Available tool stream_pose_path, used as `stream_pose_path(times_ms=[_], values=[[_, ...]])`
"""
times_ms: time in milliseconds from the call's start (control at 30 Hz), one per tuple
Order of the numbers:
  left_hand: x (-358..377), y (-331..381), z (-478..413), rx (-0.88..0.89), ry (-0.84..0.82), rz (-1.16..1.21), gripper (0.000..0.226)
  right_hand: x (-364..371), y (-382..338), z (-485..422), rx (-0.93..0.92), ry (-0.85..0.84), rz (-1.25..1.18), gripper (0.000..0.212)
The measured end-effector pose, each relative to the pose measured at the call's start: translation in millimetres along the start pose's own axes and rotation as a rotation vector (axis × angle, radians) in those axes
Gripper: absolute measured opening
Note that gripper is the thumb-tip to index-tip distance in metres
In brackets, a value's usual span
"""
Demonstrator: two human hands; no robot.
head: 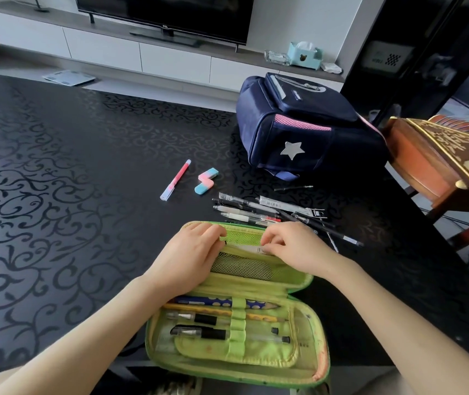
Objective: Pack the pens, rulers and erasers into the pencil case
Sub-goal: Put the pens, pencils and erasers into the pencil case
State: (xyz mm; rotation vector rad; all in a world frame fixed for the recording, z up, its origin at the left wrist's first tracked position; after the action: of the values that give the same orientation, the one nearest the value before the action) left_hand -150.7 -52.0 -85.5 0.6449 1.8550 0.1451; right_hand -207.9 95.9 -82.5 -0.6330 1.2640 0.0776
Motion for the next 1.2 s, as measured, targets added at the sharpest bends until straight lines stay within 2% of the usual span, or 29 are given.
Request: stream_pose_path(times_ms=[100,200,267,300,367,433,500,567,700,833,933,1000,1100,1200], values=[[3,-6,-4,-0.024,-0.01,0.013,0.042,0,-9,-2,-0.043,0.027,0.095,0.007],[4,-14,-10,-0.063,0.0,0.016,0.052,7,-23,-1,-0.202,-0.034,0.379,0.02],[4,-18,-13,-0.075,0.003,0.021,0.055,4,-25,-3,-0.237,-0.064,0.386,0.03],[3,-18,-14,-0.068,0.0,0.016,0.056,-3,-22,-7,-0.203,-0.045,0.311,0.036],[4,-18,-15,-0.059,-0.012,0.0,0.055,-29,-2,-21,-0.09,0.164,0.192,0.036],[6,-22,-17,-0.107,-0.03,-0.009,0.047,-50,31,-38,0.048,0.359,0.275,0.029],[6,-27,-21,-0.178,-0.029,-0.04,0.044,-45,59,-54,0.167,0.282,0.363,0.035],[4,-29,-24,-0.215,-0.025,-0.089,0.043,-36,72,-66,0.208,0.196,0.413,0.036],[3,-29,-34,-0.251,-0.081,-0.084,0.02,-39,70,-77,0.16,0.26,0.46,0.024],[11,-21,-50,-0.18,-0.305,-0.216,0.018,-42,62,-77,0.098,0.339,0.521,0.024],[21,-7,-56,-0.085,-0.449,-0.338,0.011,-62,52,-58,0.051,0.566,0.377,0.024],[29,-2,-55,-0.025,-0.545,-0.438,0.017,-72,40,-38,-0.005,0.685,0.213,0.023],[40,3,-53,0.081,-0.618,-0.592,0.027,-67,18,-7,-0.13,0.729,0.068,0.018],[49,9,-51,0.142,-0.631,-0.668,0.021,-49,5,20,-0.228,0.716,0.038,0.015]])
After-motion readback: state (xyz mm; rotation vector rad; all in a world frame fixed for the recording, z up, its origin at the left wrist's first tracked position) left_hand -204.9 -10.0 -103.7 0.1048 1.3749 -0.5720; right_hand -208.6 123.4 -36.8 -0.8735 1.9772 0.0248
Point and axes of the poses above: each hand's wrist, its own z-axis away from the middle knuckle, its own x-axis out of the palm, y = z × x, the point moved 8 cm from there along -z, towards the middle knuckle, and after that the axes turned 2 degrees about y, right-handed, at the moved point
